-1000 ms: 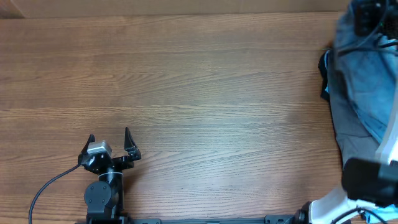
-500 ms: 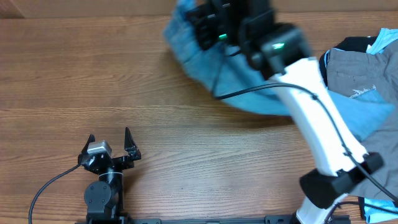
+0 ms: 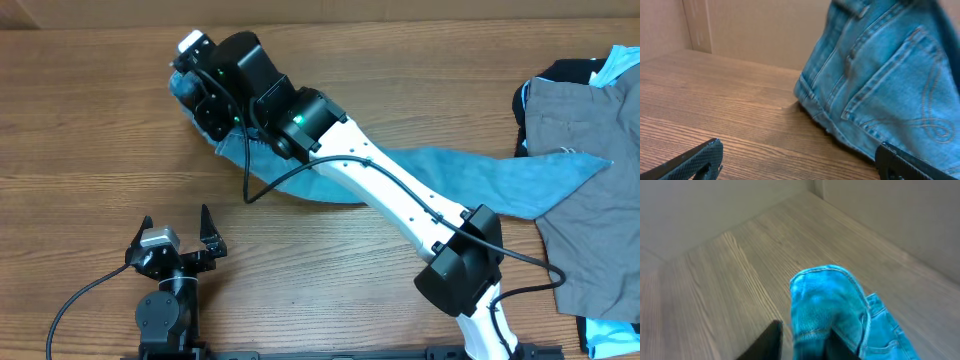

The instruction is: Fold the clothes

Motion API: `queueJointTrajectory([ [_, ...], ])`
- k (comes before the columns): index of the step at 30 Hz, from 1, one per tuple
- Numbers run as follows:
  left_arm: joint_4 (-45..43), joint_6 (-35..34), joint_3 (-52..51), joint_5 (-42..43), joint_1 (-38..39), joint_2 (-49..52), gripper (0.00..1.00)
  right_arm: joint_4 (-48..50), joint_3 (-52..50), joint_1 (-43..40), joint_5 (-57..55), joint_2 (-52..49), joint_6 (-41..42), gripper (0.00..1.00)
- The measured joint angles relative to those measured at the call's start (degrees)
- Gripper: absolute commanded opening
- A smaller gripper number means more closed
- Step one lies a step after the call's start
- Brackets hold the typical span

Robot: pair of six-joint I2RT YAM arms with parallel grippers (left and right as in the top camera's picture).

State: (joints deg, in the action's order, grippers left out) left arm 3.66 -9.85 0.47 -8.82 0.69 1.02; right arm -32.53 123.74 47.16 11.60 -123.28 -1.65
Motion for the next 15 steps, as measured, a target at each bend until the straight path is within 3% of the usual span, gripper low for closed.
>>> queueJointTrajectory([
  [1, 0.0, 0.0, 0.0, 0.0, 0.0, 0.0, 1.0, 0.1, 0.0, 0.3, 0.0, 0.0, 0.3, 0.87],
  [5, 0.0, 0.0, 0.0, 0.0, 0.0, 0.0, 1.0, 0.4, 0.0, 1.4, 0.0, 0.0, 0.1, 1.0],
  [10, 0.0, 0.0, 0.0, 0.0, 0.0, 0.0, 1.0, -2.8, 0.0, 1.2, -0.5, 4.0, 0.2, 1.0],
  [15, 0.0, 0.0, 0.0, 0.0, 0.0, 0.0, 1.0, -21.1, 0.3, -5.5, -6.2, 19.8, 0.1, 1.0],
])
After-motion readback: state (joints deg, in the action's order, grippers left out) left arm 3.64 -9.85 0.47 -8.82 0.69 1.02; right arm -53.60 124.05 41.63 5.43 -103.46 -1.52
